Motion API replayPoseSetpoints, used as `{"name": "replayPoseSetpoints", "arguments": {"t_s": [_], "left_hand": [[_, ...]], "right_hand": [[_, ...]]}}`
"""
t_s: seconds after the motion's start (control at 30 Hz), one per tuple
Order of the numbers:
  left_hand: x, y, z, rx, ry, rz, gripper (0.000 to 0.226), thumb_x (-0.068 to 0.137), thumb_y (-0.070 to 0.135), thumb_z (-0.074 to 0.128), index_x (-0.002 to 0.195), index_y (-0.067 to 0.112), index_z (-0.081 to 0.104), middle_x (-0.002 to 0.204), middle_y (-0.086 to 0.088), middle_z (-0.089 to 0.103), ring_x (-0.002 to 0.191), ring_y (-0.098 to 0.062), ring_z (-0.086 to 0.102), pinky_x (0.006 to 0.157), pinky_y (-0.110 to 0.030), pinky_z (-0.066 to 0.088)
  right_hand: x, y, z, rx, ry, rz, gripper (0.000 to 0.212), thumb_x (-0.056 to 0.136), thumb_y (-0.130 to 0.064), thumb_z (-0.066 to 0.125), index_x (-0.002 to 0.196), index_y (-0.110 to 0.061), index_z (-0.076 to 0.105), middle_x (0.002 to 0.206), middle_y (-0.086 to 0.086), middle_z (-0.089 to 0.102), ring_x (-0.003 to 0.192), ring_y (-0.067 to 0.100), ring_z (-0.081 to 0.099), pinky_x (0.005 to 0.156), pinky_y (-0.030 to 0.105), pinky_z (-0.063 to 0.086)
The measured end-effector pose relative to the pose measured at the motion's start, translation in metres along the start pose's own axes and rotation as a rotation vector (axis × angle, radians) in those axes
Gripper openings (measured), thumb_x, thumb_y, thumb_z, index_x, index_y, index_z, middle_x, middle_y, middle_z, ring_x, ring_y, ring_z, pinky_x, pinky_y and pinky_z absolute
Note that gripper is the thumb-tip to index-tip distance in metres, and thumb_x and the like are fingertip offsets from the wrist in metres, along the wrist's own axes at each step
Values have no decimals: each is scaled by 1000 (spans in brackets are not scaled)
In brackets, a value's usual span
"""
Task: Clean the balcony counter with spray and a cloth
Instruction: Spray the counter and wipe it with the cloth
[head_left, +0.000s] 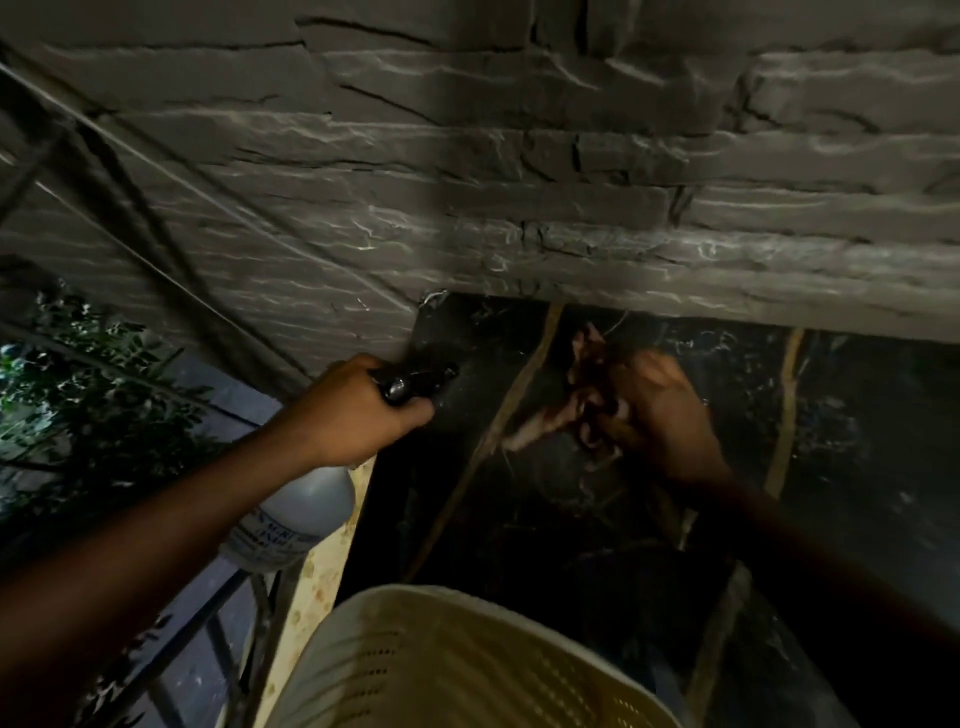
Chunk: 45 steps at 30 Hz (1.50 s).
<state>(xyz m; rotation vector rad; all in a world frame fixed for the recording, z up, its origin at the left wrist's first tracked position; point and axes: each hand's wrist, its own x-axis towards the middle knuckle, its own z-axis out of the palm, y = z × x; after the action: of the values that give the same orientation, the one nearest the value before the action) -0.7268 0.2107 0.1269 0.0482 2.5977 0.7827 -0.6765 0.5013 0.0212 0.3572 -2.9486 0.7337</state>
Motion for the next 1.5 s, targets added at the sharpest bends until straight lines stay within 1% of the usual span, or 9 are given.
{"name": "replayPoseSetpoints", "arguments": {"t_s": [0.23,0.4,0.53,0.67,0.77,0.97,1.17,1.27,1.5], "left_hand": [[8,42,18,10,12,78,31,77,27,71,49,23,58,43,8,58,41,-3,54,51,-22,42],[10,66,28,21,-89,131,22,80,24,73,62,14,66,40,11,57,32,3,49,39,-11,36],[10,89,44,84,-116,177,29,82,22,70,55,21,61,37,14,54,34,5,49,42,-13,37],[10,106,60,131,-247,219,15,82,26,71,94,17,73,72,-2,71,43,3,53,45,-10,40],[12,112,64,172,-307,211,14,82,31,70,81,17,72,66,0,71,37,0,53,39,-11,39],[14,125,72,123,-204,255,16,80,34,71,92,23,74,63,9,67,44,5,55,55,-20,41],[3,162,88,-26,158,387,25,80,35,71,70,13,66,54,7,57,45,2,52,48,-16,40],[-3,175,93,-209,221,410,35,82,42,69,77,7,67,67,-13,66,48,-11,54,52,-34,48],[-49,214,107,-332,204,589,39,82,42,69,105,13,56,96,10,60,72,-9,64,73,-31,53]], "right_hand": [[-63,-42,-13,252,-126,-397,39,92,-37,54,130,-31,51,144,-7,41,135,6,32,113,26,26],[-60,46,-38,102,30,40,38,85,-36,55,121,-27,56,131,6,55,122,18,45,103,46,38],[-13,39,-23,-42,168,340,48,87,-39,55,131,-22,50,139,7,46,125,27,39,103,33,26],[-83,7,-5,196,-83,70,41,97,-24,49,137,-20,45,144,-2,42,124,-7,41,110,19,26],[-131,40,-38,118,-95,-61,38,93,-26,54,130,-16,54,136,-16,50,125,-3,43,104,25,38],[-73,62,-51,-12,232,450,41,85,-36,55,122,-17,57,131,11,50,119,29,41,97,36,32],[-127,-8,-32,60,149,-22,42,85,-37,53,125,-26,46,130,-2,45,111,18,43,93,31,32],[-177,0,-33,76,11,-54,36,84,-46,51,114,-29,59,122,-5,59,112,19,53,97,30,31],[-226,30,-59,250,26,126,35,77,-39,61,110,-27,65,120,-6,59,105,22,51,85,39,43]]}}
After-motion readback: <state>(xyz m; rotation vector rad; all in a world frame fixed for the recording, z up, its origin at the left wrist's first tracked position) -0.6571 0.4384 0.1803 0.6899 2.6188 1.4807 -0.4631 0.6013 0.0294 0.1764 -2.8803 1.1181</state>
